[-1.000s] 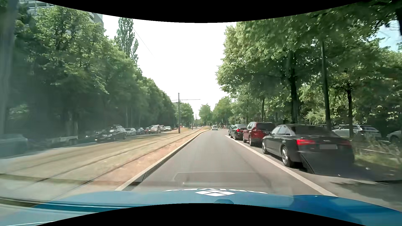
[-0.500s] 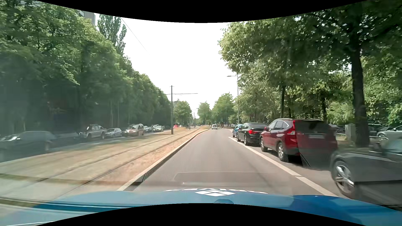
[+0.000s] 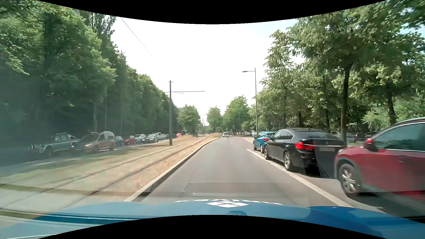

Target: Follow the waypoints while adhering to traffic rules and regulations

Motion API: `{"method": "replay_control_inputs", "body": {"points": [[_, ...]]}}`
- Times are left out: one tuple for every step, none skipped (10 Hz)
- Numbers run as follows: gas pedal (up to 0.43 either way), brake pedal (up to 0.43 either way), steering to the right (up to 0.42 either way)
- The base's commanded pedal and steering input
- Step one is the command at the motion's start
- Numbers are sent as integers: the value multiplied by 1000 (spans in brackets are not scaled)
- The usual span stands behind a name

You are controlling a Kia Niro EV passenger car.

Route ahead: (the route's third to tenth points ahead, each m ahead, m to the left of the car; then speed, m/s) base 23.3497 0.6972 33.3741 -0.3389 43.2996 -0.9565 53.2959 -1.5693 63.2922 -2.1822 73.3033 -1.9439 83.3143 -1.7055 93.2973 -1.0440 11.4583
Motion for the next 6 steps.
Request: {"method": "replay_control_inputs", "body": {"points": [[169, 0, 6], [169, 0, 6], [169, 0, 8], [169, 0, 9], [169, 0, 11], [169, 0, 14]]}}
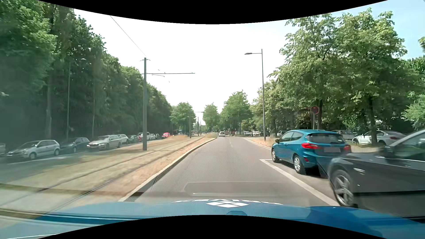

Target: Follow the waypoints while adhering to traffic rules and regulations

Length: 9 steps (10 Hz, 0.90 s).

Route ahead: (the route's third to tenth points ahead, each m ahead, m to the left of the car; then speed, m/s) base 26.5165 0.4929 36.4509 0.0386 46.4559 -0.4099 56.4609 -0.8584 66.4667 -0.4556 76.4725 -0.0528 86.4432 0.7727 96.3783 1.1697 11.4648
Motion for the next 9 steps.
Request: {"method": "replay_control_inputs", "body": {"points": [[169, 0, 19], [169, 0, 24], [169, 0, 27], [177, 0, 30], [177, 0, 31], [177, 0, 31], [177, 0, 32], [177, 0, 32], [177, 0, 32]]}}
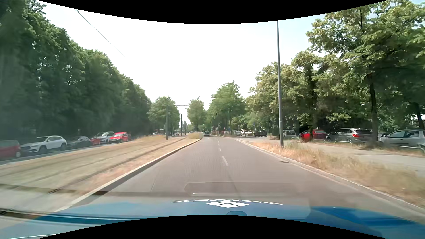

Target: Follow the waypoints while adhering to traffic rules and regulations

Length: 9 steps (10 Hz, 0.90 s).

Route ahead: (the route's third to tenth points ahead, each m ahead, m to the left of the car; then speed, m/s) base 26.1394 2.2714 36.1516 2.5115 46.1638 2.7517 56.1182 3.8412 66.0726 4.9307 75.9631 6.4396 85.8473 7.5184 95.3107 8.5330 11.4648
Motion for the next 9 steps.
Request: {"method": "replay_control_inputs", "body": {"points": [[177, 0, 32], [177, 0, 31], [177, 0, 29], [169, 0, 27], [169, 0, 22], [169, 0, 16], [169, 0, 10], [169, 0, 8], [169, 0, 2]]}}
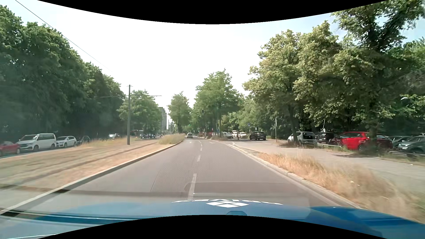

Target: Follow the waypoints while adhering to traffic rules and regulations

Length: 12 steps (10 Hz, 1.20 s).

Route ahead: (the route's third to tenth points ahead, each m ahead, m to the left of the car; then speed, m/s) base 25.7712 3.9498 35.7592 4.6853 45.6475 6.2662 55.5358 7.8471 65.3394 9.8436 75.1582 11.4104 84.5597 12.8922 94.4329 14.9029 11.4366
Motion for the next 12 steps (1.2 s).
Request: {"method": "replay_control_inputs", "body": {"points": [[169, 0, -1], [169, 0, -7], [169, 0, -14], [169, 0, -18], [169, 0, -20], [169, 0, -20], [169, 0, -20], [169, 0, -20], [169, 0, -20], [169, 0, -20], [157, 0, -20], [157, 0, -21]]}}
